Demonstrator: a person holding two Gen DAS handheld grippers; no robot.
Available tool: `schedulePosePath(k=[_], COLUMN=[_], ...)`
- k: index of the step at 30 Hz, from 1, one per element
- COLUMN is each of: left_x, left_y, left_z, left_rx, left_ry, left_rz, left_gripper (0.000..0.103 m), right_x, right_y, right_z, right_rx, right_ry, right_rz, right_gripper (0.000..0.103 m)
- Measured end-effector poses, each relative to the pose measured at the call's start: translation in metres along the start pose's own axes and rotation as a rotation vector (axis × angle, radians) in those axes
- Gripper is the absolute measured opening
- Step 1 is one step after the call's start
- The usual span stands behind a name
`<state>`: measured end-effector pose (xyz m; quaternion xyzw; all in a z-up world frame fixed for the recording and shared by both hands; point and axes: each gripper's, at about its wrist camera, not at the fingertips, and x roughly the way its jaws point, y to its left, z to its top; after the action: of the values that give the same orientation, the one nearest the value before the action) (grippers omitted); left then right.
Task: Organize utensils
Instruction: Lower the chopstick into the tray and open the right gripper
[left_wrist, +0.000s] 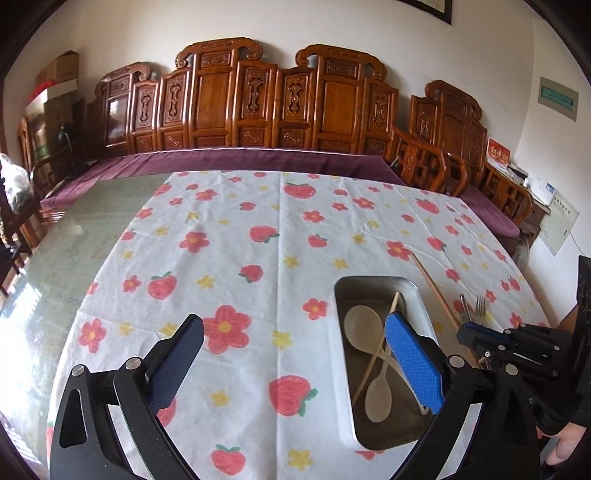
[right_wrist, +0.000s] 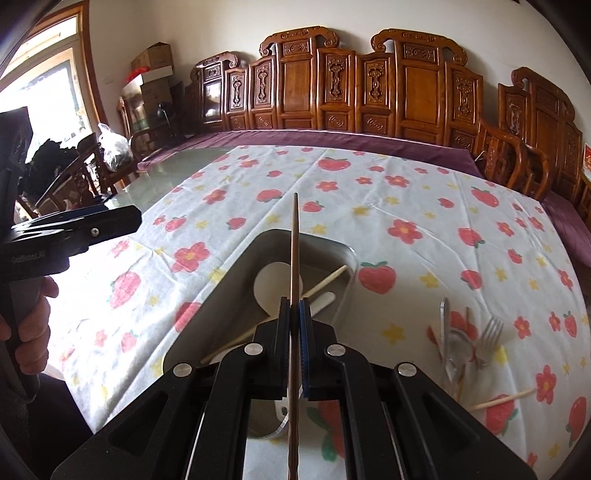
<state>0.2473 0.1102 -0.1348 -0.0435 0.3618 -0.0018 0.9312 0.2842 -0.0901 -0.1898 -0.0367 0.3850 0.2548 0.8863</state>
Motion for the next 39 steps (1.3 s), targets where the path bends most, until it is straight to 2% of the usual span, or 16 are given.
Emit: schedulePosePath(k=[9,16,22,25,30,35,39], left_x=[-0.002,0.003,0.007,0.008,0.009,0.012,0.014], left_y=[0.021,0.021,0.017,0.013,0.001,-0.023,-0.047], left_z=[0.002,0.000,-0.004,-0.004,-0.005,-0.008,-0.013], left_rx=[-0.038,-0.031,-0.019,-0.007,0.006,0.043,0.084], left_ry=[0.000,0.013,0.028,0.031,0.031,0.035,0.042], left_rz=[0.020,0.025,0.028,0.025,0.001,-0.031,-0.066], left_gripper=[0.095,0.095,0.095,0.095,0.095,0.095,0.095], right_x=[0.036,0.063,0.072,0.063,0.026,-0.022,-0.060], right_y=[0.008,0.008,0.011,0.003,-0.014,-0.045,-0.079], right_z=[0.011,0.000,-0.009,-0.008,-0.009,-0.019,-0.032], right_rx=[0.061,0.111,0.098,0.097,0.044,0.024,0.036], right_ry=[0.031,0.075,0.089,0.071,0.028,-0.006,-0.019], right_rz=[0.018,0.035,0.077,0.090,0.046,-0.027,-0.117], right_gripper=[0.006,0.006,0.007,0.007,0.008,0.007,0.007])
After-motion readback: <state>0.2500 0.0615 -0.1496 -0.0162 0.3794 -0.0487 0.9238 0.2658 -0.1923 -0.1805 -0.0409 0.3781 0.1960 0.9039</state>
